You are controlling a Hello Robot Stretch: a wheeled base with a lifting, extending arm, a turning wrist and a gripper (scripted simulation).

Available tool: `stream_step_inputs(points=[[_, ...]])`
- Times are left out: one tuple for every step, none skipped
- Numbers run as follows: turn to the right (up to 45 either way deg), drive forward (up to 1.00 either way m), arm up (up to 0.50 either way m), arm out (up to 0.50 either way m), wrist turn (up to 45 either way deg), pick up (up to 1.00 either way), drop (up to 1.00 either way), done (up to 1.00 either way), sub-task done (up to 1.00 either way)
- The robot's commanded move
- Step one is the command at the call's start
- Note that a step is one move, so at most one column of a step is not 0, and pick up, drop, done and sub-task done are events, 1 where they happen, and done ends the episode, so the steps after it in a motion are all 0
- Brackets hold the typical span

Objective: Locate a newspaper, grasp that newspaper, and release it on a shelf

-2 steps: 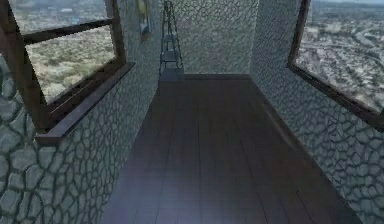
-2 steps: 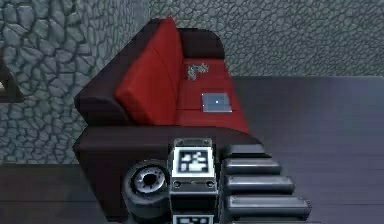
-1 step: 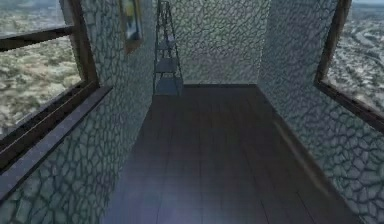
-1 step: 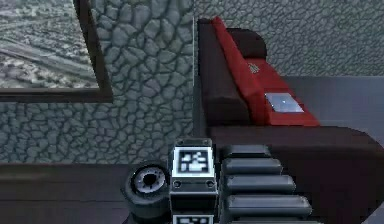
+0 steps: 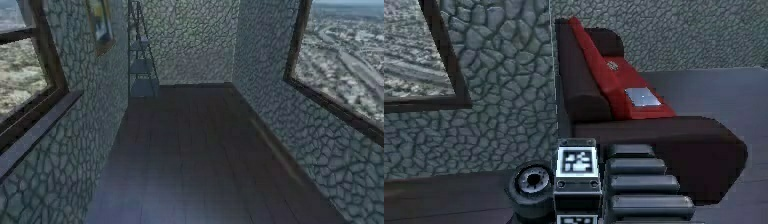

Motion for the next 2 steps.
stream_step_inputs(points=[[0.0, 1.00, 0.00, 0.00, 0.0, 0.00, 0.00, 0.00, 0.00], [0.0, 1.00, 0.00, 0.00, 0.0, 0.00, 0.00, 0.00, 0.00]])
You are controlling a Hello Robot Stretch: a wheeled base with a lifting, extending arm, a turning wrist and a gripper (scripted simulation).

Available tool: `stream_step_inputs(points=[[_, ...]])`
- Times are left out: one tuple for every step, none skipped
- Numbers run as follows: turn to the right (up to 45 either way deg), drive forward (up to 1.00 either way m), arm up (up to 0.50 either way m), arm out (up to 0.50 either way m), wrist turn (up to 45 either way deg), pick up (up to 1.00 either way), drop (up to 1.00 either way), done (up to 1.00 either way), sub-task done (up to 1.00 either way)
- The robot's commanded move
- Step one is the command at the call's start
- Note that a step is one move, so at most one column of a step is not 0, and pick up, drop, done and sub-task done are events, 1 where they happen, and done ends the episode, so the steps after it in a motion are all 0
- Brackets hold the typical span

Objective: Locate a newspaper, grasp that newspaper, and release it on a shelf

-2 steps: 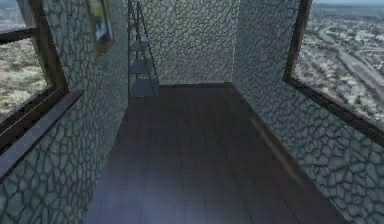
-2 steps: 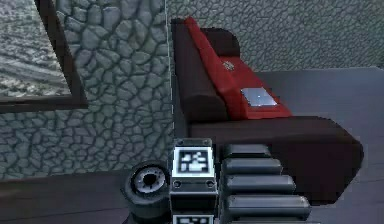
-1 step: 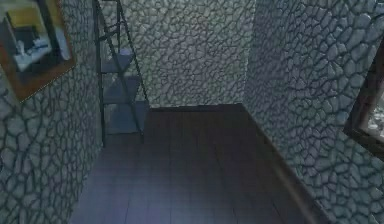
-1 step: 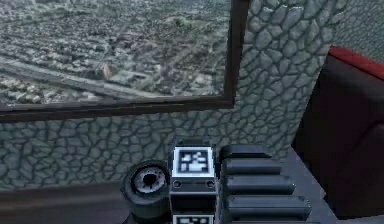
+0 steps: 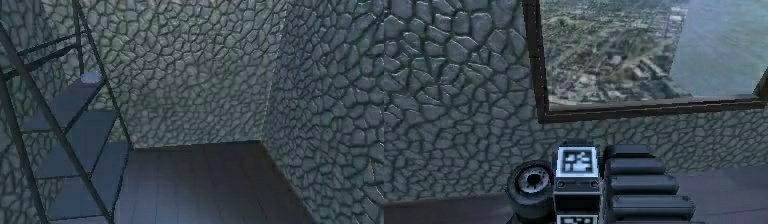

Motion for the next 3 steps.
stream_step_inputs(points=[[0.0, 1.00, 0.00, 0.00, 0.0, 0.00, 0.00, 0.00, 0.00], [6.0, 0.00, 0.00, 0.00, 0.0, 0.00, 0.00, 0.00, 0.00], [0.0, 0.25, 0.00, 0.00, 0.0, 0.00, 0.00, 0.00, 0.00]])
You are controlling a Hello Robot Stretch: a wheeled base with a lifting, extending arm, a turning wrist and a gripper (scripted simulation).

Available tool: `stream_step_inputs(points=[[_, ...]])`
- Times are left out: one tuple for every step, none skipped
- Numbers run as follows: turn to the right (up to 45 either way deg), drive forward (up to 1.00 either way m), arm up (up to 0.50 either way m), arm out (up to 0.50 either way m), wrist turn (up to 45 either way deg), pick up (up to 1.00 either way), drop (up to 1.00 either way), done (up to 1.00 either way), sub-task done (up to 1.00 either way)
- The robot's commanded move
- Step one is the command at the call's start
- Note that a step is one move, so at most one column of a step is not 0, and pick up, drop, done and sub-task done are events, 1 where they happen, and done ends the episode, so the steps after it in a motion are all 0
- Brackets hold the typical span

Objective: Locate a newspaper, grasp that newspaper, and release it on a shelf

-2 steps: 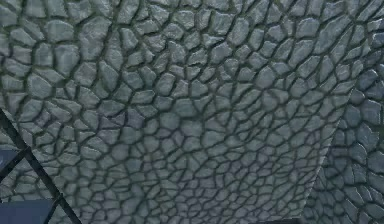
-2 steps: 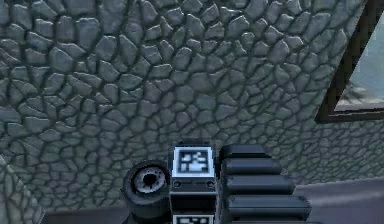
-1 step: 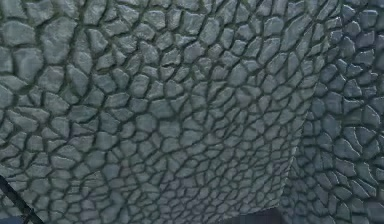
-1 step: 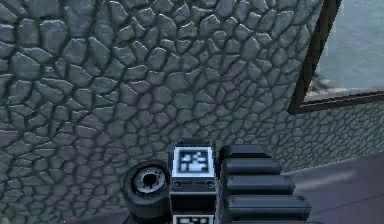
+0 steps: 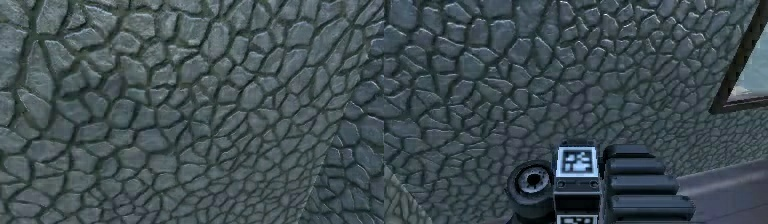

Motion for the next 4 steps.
stream_step_inputs(points=[[45.0, 0.00, 0.00, 0.00, 0.0, 0.00, 0.00, 0.00, 0.00], [30.0, 0.00, 0.00, 0.00, 0.0, 0.00, 0.00, 0.00, 0.00], [-45.0, 0.00, 0.00, 0.00, 0.0, 0.00, 0.00, 0.00, 0.00], [-36.0, 0.00, 0.00, 0.00, 0.0, 0.00, 0.00, 0.00, 0.00]])
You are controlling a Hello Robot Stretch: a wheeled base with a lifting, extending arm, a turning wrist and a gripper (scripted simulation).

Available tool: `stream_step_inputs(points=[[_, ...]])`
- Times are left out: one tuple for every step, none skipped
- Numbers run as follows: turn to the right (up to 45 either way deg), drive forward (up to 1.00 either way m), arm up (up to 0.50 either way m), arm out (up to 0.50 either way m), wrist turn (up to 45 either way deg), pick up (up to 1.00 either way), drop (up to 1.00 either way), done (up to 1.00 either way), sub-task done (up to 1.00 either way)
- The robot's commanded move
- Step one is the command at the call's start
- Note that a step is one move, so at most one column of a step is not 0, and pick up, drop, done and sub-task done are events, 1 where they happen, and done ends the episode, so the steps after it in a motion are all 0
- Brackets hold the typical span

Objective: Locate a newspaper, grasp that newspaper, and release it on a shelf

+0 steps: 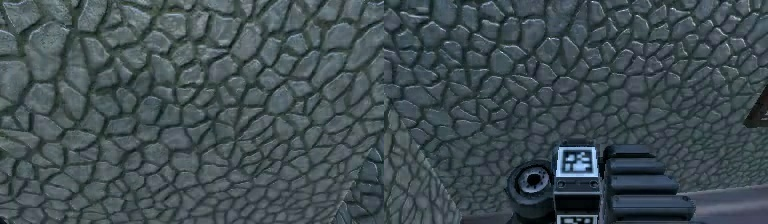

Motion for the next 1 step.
stream_step_inputs(points=[[45.0, 0.00, 0.00, 0.00, 0.0, 0.00, 0.00, 0.00, 0.00]])
